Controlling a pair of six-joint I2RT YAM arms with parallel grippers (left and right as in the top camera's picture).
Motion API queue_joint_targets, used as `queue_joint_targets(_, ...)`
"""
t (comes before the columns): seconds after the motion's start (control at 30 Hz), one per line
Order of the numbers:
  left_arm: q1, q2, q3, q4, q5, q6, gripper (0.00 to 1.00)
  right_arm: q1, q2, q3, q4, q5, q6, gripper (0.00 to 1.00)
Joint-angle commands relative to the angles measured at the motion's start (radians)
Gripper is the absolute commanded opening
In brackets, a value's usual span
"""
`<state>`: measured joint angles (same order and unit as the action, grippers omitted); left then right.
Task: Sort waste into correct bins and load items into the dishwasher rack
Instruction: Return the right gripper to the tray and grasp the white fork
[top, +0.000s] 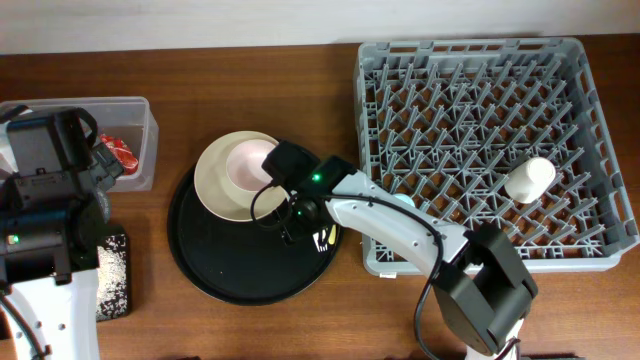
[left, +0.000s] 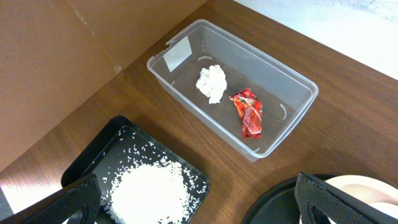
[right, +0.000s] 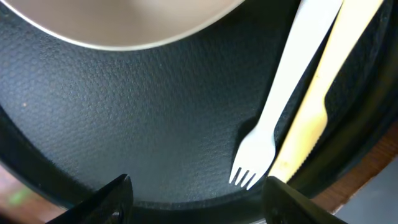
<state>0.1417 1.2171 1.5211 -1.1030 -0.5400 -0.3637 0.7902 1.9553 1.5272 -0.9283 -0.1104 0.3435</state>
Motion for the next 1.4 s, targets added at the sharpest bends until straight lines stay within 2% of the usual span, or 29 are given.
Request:
queue_joint_targets(0.0,0.003,-0.006,0.008,0.002,-0.014,-0.014,0.99,0.008,-0.002,-0.063,0.050,0.025,0.013,0.70)
queue_joint_targets(0.43,0.003,-0.006,0.008,0.002,-0.014,-0.014,0.99,0.008,-0.002,-0.237,0.254,0.097,0.013,0.70)
queue_joint_targets(0.6,0.003,-0.006,0.008,0.002,-0.014,-0.014,0.99,0.008,-0.002,-0.245,0.256,0.101,0.014,0.69)
queue_joint_targets(0.83,0.003,-0.006,0.008,0.002,-0.014,-0.014,0.99,0.007,-0.002,-0.273,0.252,0.124,0.164,0.66)
queue_joint_targets(0.93,0.003,-0.006,0.008,0.002,-0.014,-0.014,0.99,0.007,-0.002,-0.273,0.253,0.123,0.175,0.65)
queue_joint_targets(1.03,0.003,-0.006,0.008,0.002,-0.014,-0.014,0.99,0.007,-0.002,-0.273,0.248,0.122,0.198,0.55)
queue_joint_targets(1.37,0.003,-0.006,0.008,0.002,-0.014,-0.014,0.99,0.007,-0.002,-0.273,0.223,0.119,0.243,0.44)
